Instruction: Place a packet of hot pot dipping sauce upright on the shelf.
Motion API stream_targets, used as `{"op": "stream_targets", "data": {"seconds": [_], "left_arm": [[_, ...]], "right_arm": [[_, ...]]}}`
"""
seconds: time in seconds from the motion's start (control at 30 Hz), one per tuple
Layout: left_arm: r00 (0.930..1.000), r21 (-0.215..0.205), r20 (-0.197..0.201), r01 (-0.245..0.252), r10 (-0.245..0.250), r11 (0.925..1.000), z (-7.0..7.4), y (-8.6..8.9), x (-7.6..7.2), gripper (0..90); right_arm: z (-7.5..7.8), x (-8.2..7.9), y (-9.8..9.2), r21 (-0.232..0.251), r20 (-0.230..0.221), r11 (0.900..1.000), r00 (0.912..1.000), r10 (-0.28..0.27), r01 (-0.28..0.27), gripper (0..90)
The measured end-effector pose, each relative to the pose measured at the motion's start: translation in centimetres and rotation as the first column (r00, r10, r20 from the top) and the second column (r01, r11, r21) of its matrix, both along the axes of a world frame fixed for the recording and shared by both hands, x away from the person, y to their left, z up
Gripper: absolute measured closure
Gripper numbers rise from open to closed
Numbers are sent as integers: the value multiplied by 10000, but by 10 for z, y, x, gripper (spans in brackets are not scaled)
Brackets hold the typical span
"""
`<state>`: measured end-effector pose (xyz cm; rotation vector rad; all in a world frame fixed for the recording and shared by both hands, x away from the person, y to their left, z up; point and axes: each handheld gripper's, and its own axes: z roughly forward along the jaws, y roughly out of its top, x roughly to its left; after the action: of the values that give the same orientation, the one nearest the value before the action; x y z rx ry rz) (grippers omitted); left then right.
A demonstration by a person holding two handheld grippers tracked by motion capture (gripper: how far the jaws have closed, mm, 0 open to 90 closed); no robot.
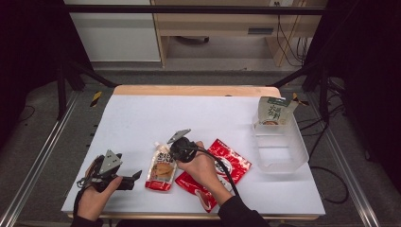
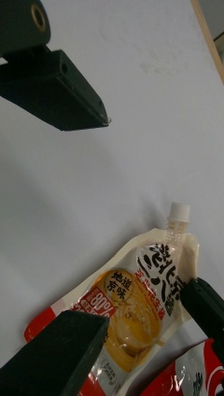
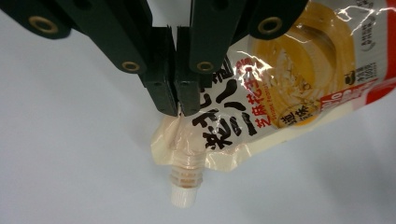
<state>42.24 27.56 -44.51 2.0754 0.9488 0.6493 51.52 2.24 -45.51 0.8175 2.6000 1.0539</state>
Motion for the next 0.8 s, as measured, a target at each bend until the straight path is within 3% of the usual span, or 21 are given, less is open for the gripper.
{"op": "stream_targets", "data": {"seconds": [0.3, 0.53, 0.67, 0.8], "left_arm": [[9999, -129, 48, 90, -89, 9999, 3, 2, -2, 54], [9996, -480, 170, 227, -219, 9986, 12, 10, -5, 61], [9991, -732, 372, 217, -190, 9971, 23, 12, -7, 72], [9980, -909, 536, 388, -340, 9951, 33, 9, -6, 75]], "right_arm": [[38, -6, -10, 633, 722, 9977, 9972, 206, -252, 895], [71, -18, -11, 1216, 1357, 9874, 9872, 844, -1011, 899], [87, -23, -6, 1163, 1668, 9817, 9773, 1305, -1510, 900], [99, -22, -9, 1135, 1862, 9799, 9723, 1412, -1640, 900]]}}
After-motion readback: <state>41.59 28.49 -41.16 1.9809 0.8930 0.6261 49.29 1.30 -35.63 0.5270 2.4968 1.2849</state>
